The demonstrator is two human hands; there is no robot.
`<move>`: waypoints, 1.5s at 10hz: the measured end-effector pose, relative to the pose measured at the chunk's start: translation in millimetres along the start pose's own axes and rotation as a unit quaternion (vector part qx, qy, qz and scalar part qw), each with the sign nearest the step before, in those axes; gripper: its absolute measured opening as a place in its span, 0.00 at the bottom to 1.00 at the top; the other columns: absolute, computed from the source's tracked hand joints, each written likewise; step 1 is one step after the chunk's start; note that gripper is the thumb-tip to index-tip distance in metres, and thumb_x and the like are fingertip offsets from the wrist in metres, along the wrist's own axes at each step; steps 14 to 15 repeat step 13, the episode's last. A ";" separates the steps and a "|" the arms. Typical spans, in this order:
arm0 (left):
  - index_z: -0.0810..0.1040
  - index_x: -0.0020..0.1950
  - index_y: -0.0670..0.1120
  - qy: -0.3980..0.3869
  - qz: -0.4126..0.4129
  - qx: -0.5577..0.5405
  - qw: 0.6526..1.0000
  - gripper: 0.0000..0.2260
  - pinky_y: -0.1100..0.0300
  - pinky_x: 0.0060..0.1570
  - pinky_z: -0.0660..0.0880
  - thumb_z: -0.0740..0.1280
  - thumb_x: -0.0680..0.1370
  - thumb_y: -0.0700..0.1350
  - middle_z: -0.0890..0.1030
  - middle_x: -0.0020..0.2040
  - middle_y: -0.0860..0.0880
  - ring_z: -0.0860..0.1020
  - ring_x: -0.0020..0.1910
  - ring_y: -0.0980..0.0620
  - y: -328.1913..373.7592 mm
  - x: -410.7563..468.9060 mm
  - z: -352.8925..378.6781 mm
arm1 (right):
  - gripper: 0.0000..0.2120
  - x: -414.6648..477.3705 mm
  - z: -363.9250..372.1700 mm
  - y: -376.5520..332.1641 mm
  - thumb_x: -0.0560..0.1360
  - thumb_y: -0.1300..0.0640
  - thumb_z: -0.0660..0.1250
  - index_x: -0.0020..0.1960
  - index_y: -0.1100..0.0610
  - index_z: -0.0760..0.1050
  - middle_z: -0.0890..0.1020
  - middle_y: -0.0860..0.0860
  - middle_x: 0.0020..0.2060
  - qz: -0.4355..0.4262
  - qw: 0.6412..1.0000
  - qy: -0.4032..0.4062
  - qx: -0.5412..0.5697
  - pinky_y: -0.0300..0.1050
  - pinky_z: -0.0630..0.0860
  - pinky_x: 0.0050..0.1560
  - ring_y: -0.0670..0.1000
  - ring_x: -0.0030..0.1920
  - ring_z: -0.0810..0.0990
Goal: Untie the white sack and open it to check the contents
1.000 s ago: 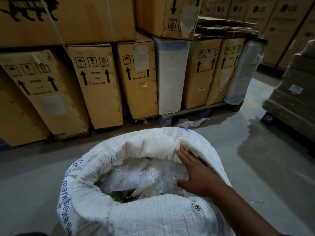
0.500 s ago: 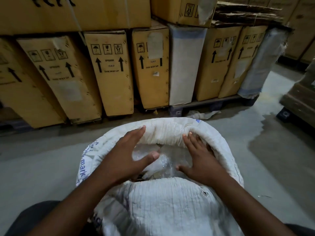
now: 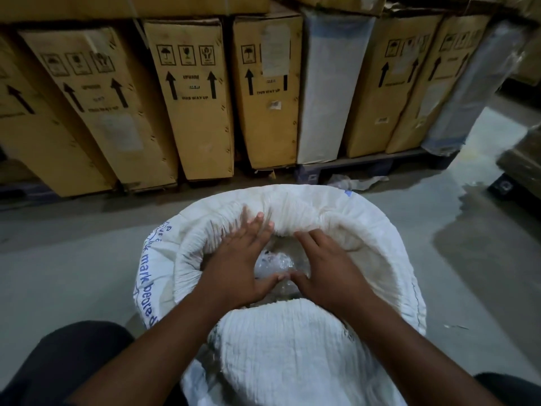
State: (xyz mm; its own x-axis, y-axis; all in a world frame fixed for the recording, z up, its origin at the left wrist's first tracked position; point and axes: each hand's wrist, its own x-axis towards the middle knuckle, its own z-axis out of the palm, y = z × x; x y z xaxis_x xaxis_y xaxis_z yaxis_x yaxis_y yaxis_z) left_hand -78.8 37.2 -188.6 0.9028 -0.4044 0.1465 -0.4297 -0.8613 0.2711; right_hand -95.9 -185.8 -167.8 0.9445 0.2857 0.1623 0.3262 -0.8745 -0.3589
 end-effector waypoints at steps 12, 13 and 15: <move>0.43 0.87 0.53 0.123 -0.071 0.054 0.988 0.53 0.39 0.82 0.43 0.55 0.71 0.80 0.36 0.86 0.50 0.39 0.85 0.47 20.2 19.8 -61.2 | 0.44 -21.1 -70.8 8.8 0.76 0.29 0.59 0.85 0.47 0.49 0.46 0.49 0.85 0.037 0.990 0.127 -0.057 0.61 0.50 0.82 0.51 0.84 0.43; 0.44 0.87 0.53 0.137 -0.049 0.078 0.986 0.52 0.39 0.82 0.42 0.56 0.72 0.79 0.37 0.86 0.50 0.40 0.85 0.46 17.5 51.9 -78.9 | 0.43 18.0 -78.4 13.5 0.78 0.31 0.60 0.85 0.47 0.49 0.47 0.50 0.85 0.026 0.985 0.141 -0.094 0.59 0.48 0.82 0.52 0.85 0.43; 0.44 0.87 0.53 0.137 -0.049 0.078 0.986 0.52 0.39 0.82 0.42 0.56 0.72 0.79 0.37 0.86 0.50 0.40 0.85 0.46 17.5 51.9 -78.9 | 0.43 18.0 -78.4 13.5 0.78 0.31 0.60 0.85 0.47 0.49 0.47 0.50 0.85 0.026 0.985 0.141 -0.094 0.59 0.48 0.82 0.52 0.85 0.43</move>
